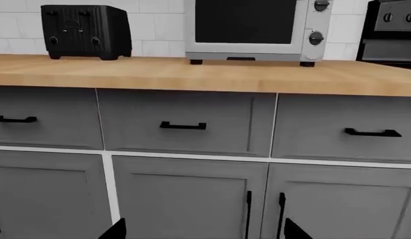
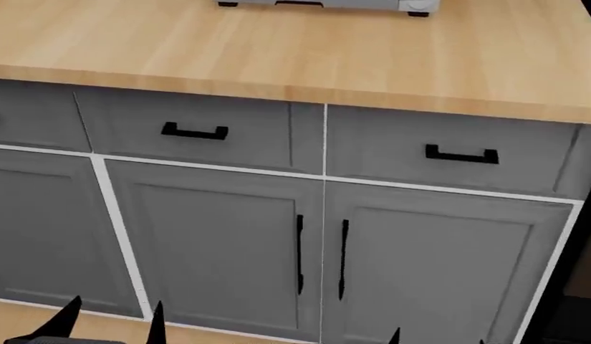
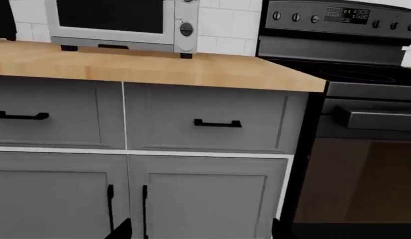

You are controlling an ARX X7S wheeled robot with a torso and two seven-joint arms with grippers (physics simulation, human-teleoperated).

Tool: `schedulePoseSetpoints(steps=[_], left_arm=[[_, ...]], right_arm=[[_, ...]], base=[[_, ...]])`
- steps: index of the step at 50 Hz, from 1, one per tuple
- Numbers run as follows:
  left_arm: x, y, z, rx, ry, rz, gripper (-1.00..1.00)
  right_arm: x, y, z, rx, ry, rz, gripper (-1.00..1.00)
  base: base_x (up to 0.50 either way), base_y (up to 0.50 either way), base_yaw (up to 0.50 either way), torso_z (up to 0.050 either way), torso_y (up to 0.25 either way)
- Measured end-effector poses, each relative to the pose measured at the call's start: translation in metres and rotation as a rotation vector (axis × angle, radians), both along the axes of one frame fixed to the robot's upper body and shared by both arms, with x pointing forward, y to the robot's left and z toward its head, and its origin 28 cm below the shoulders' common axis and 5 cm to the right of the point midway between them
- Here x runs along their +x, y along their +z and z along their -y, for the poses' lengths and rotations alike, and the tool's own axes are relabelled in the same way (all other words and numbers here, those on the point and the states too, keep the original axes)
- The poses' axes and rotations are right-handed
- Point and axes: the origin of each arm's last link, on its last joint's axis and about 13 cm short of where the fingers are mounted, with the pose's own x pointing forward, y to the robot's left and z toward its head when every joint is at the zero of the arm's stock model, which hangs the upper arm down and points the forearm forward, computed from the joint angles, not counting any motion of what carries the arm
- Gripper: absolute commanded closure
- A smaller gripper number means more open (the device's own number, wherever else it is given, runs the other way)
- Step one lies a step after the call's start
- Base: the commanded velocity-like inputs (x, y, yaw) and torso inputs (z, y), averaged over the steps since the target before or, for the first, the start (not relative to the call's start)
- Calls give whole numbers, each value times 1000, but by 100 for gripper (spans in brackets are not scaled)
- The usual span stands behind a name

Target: Navigate to the stove.

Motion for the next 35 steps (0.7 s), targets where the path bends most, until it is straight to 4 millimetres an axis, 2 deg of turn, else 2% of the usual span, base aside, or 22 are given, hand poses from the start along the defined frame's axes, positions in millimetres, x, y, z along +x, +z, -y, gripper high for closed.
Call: schedulePoseSetpoints(steps=[35], left_arm=[[1, 0, 0, 1, -2, -1, -100]], right_arm=[[0, 0, 0, -1, 0, -1, -100]], base=[[-500, -27, 0, 0, 0]])
